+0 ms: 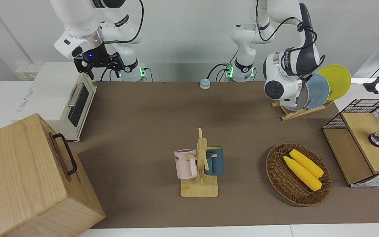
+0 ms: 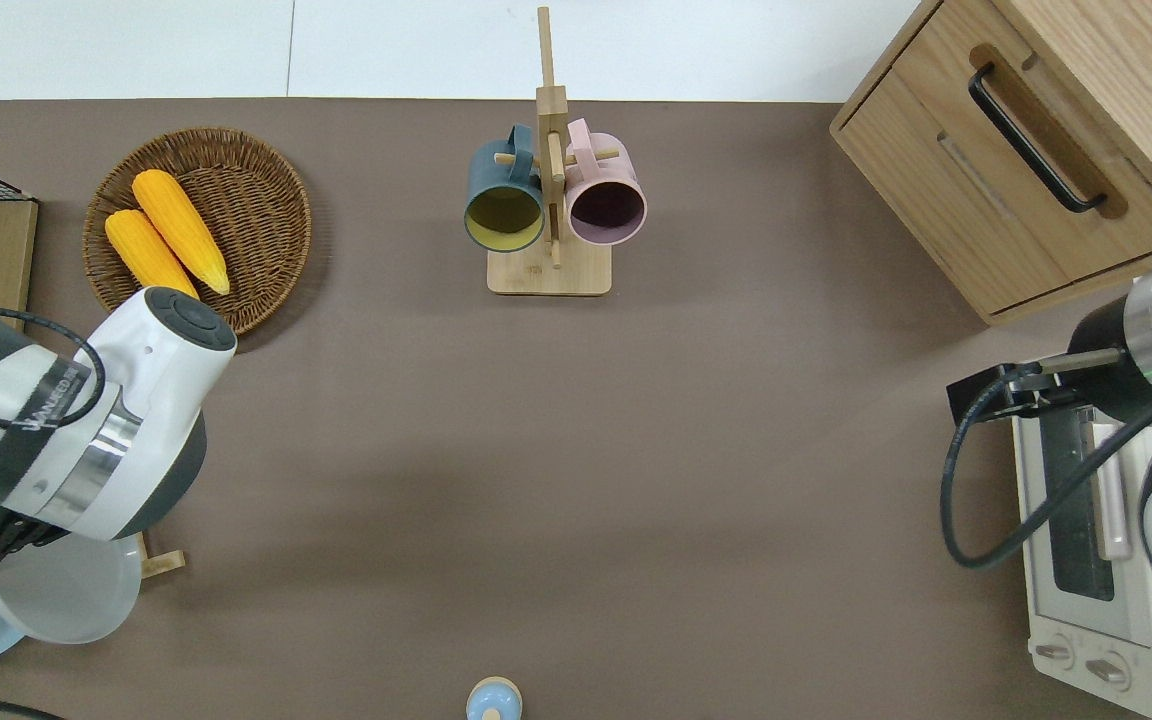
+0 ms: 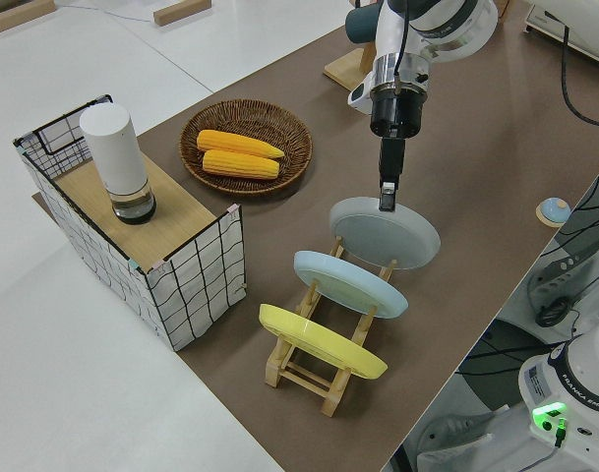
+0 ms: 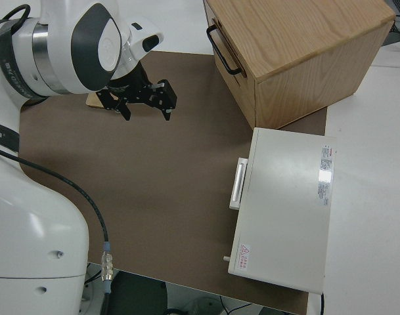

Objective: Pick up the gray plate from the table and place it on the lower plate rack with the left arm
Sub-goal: 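Lower the gray plate upright into the rack's lower slot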

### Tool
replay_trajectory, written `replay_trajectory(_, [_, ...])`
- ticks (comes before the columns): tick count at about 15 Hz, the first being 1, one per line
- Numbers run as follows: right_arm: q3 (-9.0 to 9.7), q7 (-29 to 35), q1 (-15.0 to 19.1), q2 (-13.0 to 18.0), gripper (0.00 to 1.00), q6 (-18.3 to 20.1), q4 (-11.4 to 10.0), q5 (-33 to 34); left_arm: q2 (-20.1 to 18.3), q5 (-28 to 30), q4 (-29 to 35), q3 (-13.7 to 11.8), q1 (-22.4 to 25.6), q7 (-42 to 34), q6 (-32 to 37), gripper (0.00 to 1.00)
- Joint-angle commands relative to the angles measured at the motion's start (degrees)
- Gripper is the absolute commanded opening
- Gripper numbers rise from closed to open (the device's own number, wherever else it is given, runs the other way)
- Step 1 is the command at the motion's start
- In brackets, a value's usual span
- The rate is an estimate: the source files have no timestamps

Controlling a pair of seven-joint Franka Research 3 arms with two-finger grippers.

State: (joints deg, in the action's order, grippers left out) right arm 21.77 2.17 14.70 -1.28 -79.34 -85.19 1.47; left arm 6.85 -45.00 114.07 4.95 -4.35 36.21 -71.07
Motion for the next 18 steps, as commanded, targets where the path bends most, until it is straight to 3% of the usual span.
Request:
replay_trajectory(1, [1.34,0.73,1.47,0.14,0.983,0.85,0.55,0.38,2.29,-0.70,0.27,0.50,-0.75,3.08,0.23,0.00])
replay_trajectory(10, [1.34,0.73,1.47,0.14,0.983,0.85,0.55,0.38,2.21,0.36,0.01,0.58,-0.75,3.08,-5.21,0.00])
replay_trajectory(12, [1.34,0.73,1.47,0.14,0.983,0.85,0.55,0.38,2.21,0.36,0.01,0.58,-0.66,2.99,-6.89,0.44])
replay_trajectory(13, [1.34,0.73,1.47,0.14,0.983,0.85,0.55,0.38,2.21,0.36,-0.08,0.58,-0.66,2.82,-7.59,0.48])
replay_trajectory(14, [1.34,0.73,1.47,0.14,0.983,0.85,0.55,0.38,2.21,0.36,-0.25,0.58,-0.66,2.29,-8.03,0.64])
replay_trajectory(15, [1.34,0.73,1.47,0.14,0.983,0.85,0.55,0.38,2.03,0.62,-0.34,0.58,-0.66,2.03,-8.21,0.70])
replay_trajectory(18, [1.34,0.73,1.47,0.14,0.983,0.85,0.55,0.38,1.77,3.16,-1.39,0.67,-0.49,1.67,-8.56,0.83])
